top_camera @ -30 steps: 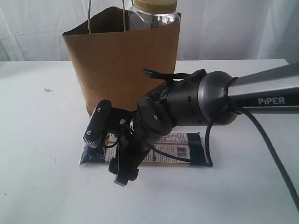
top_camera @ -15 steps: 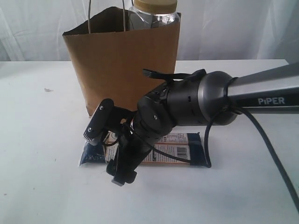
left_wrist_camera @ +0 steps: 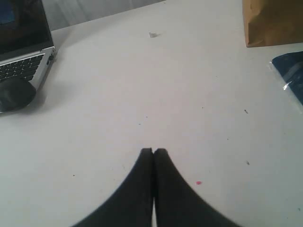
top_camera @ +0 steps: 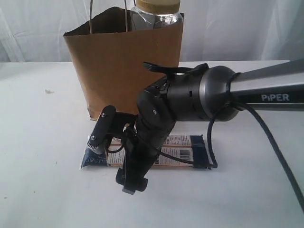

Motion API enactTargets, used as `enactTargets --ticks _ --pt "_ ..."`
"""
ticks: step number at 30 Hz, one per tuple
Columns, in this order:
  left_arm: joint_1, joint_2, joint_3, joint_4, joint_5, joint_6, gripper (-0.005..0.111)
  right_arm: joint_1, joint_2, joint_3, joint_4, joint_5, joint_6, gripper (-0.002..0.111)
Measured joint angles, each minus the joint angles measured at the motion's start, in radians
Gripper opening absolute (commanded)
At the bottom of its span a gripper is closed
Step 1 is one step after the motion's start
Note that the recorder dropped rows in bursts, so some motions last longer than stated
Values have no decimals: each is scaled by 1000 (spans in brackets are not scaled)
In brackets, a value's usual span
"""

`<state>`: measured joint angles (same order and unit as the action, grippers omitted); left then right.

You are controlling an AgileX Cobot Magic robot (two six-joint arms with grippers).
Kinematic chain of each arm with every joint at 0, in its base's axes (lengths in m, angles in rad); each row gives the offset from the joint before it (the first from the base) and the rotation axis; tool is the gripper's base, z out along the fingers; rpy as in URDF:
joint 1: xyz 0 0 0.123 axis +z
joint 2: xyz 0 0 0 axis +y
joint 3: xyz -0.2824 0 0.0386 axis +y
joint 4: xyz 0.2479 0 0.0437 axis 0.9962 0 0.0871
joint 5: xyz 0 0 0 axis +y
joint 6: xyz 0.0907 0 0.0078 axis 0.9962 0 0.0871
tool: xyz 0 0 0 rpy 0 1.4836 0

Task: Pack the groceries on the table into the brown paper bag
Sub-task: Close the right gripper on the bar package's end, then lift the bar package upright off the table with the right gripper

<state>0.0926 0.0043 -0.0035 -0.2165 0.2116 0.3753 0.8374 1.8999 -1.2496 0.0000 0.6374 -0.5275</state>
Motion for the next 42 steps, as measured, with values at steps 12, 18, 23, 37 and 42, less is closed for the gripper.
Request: enactTargets --ticks 12,18,23,37,42 --pt "0 0 0 0 0 0 0 -2 93 -337 0 404 -28 90" --pt "0 0 0 0 0 0 0 -24 182 -452 -6 407 -142 90" --pt "0 0 0 0 0 0 0 -26 208 -464 0 300 -256 90" --pt "0 0 0 0 0 0 0 -53 289 -464 63 269 -320 90" --pt "0 0 0 0 0 0 0 -89 305 -464 132 265 -332 90"
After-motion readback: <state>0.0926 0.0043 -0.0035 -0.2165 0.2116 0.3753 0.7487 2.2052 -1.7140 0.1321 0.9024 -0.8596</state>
